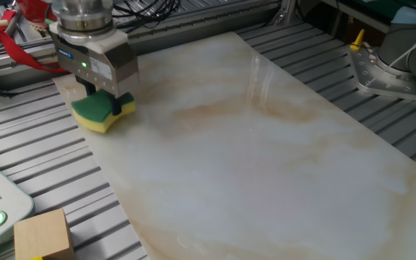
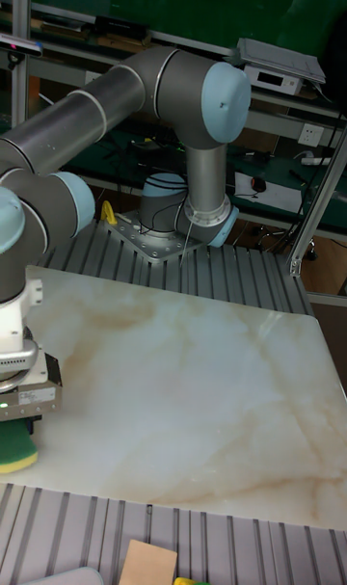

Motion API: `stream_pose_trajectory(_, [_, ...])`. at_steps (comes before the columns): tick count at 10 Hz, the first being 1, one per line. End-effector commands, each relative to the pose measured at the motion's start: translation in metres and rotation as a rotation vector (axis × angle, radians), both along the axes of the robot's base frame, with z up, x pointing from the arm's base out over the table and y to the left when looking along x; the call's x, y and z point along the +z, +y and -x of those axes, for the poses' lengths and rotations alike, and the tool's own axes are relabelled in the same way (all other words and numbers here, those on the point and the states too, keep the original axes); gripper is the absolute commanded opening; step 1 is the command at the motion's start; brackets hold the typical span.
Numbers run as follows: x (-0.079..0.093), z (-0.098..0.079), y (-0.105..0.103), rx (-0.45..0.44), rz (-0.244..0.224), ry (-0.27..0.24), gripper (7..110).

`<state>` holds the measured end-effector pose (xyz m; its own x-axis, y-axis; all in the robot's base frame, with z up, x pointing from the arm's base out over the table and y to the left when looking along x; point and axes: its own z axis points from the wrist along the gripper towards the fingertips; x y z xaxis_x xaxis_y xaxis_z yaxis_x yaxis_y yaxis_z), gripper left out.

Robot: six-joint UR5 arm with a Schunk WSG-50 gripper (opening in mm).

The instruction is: Clean the tabletop with a sponge

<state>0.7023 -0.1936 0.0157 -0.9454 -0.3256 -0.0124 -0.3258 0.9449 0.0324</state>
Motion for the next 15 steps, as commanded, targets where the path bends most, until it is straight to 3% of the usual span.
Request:
stream_pose_trajectory(1, [-0.009, -0.005, 0.022, -0.043, -0.027, -0.003, 7])
stream_pose_trajectory(3, [-0.008, -0.009, 0.036, -0.064, -0.035, -0.002, 7])
stream_pose_trajectory(8, [-0.006, -0.010, 0.047, -0.076, -0.030, 0.009, 7])
stream_pose_trajectory(15, [-0.004, -0.012, 0.080, -0.118, 0.024, 0.023, 7])
